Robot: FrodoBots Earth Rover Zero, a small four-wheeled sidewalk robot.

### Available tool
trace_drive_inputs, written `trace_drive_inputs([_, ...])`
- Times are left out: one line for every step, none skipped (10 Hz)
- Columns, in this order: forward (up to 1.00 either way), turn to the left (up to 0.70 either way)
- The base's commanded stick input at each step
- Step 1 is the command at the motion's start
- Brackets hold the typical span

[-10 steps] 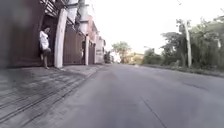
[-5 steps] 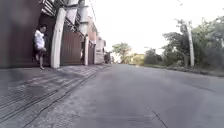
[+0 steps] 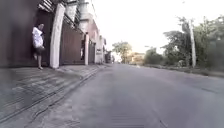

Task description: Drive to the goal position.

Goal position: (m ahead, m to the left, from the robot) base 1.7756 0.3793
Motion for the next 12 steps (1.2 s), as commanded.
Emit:
trace_drive_inputs([1.00, 0.00])
trace_drive_inputs([1.00, 0.00])
trace_drive_inputs([1.00, 0.00])
trace_drive_inputs([1.00, 0.00])
trace_drive_inputs([1.00, 0.00])
trace_drive_inputs([1.00, -0.01])
trace_drive_inputs([1.00, -0.35])
trace_drive_inputs([1.00, 0.00])
trace_drive_inputs([1.00, 0.00])
trace_drive_inputs([1.00, 0.00])
trace_drive_inputs([1.00, 0.00])
trace_drive_inputs([1.00, 0.00])
